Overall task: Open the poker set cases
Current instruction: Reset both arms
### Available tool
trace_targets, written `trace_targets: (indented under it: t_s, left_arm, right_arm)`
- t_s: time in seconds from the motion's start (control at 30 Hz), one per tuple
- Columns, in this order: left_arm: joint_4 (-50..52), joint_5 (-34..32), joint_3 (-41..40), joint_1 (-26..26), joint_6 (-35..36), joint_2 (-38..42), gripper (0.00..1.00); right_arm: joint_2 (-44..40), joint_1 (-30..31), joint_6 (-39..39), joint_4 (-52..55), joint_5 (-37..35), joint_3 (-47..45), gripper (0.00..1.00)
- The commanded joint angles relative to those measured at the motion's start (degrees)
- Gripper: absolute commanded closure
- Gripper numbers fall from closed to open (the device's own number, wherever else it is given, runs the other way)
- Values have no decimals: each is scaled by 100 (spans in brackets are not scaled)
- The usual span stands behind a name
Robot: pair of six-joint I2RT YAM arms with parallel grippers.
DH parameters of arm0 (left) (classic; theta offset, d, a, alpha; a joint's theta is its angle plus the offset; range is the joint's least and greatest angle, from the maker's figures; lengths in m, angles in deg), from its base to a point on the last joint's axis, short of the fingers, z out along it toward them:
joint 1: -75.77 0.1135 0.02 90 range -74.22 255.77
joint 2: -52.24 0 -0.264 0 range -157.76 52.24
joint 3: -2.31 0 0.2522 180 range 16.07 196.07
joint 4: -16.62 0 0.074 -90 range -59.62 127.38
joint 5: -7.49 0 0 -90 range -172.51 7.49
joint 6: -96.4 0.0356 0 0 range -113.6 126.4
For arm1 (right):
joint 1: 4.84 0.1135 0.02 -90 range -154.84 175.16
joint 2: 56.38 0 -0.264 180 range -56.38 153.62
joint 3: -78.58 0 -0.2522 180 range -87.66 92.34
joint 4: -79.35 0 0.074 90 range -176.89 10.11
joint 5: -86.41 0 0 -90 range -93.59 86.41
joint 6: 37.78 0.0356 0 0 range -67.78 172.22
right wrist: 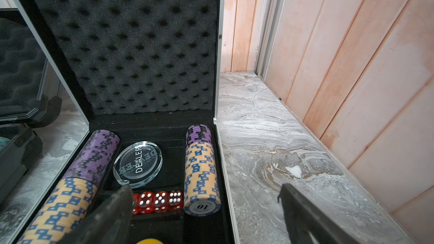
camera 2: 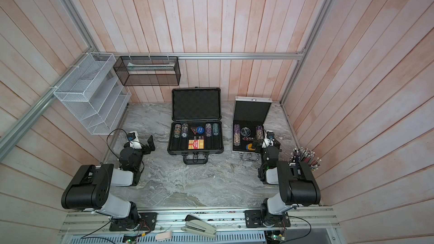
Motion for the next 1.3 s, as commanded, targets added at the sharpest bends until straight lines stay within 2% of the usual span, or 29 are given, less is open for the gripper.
trace_targets:
  t_s: [0.0, 0.67, 0.87, 1.27]
  left_arm:
    - [54, -17, 120, -22, 98, -4, 0]
    - [50, -26, 118, -28, 98, -2, 0]
    - [52, -26, 124, -28, 98, -3, 0]
    - [54, -26, 127, -31, 98, -5, 0]
  right_arm:
    - [-49, -21, 42, 30, 59, 52, 1]
    - [-49, -28, 48, 30, 64, 52, 2]
    - [-49, -82, 2, 40, 350, 56, 2]
    - [-49, -98, 10, 43, 376, 57, 1]
